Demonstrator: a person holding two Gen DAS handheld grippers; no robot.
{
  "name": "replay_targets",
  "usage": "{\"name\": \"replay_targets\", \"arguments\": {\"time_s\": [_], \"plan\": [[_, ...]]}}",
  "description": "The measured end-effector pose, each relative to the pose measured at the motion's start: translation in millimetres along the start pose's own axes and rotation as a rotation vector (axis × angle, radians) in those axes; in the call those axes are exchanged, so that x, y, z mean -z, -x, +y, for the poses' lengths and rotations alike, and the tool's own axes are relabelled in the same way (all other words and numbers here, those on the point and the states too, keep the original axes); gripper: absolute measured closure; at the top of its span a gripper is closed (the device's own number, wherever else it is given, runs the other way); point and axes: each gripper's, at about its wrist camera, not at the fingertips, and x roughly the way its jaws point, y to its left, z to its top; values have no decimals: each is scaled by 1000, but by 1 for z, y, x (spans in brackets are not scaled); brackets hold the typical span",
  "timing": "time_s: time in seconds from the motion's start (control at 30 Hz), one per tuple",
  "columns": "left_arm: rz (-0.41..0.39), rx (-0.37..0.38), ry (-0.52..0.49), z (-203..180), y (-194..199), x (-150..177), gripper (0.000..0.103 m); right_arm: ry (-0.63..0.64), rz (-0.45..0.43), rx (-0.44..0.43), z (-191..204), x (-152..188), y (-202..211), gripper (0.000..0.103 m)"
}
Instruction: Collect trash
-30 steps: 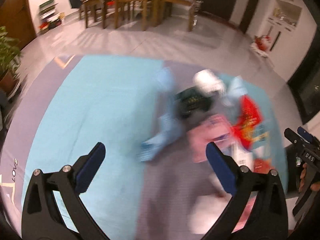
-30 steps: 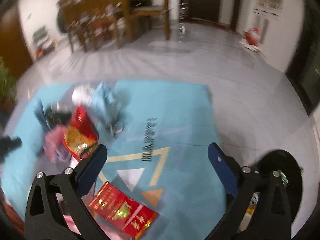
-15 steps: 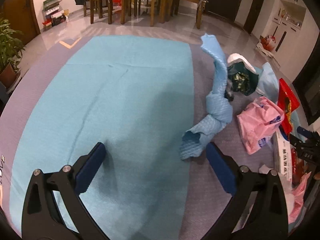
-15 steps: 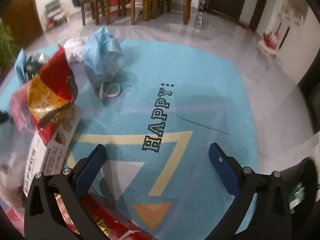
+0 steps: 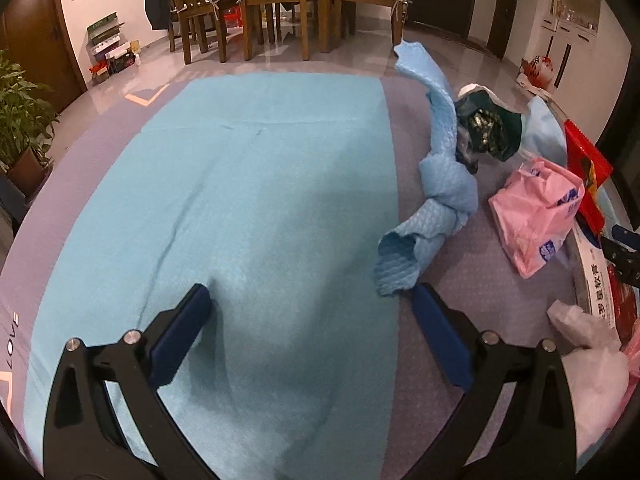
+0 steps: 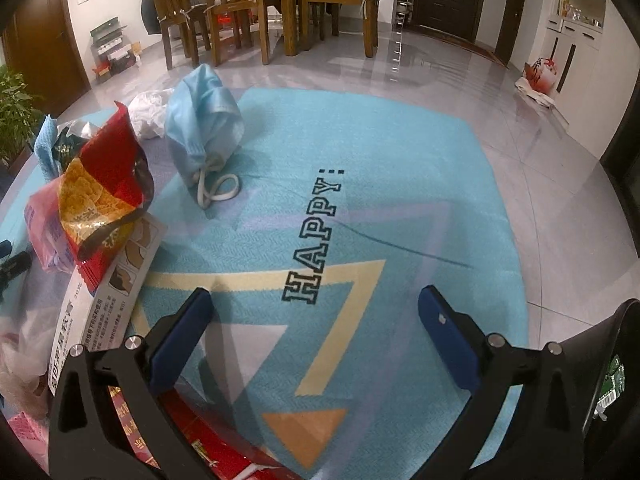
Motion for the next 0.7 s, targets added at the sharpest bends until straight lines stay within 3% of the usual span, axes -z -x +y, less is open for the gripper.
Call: {"name": "replay_targets", "arguments": {"time_s": [0.7], "plan": [[0, 1, 2, 1, 1, 2, 2, 1, 0, -1, -1, -2, -1, 2]]}}
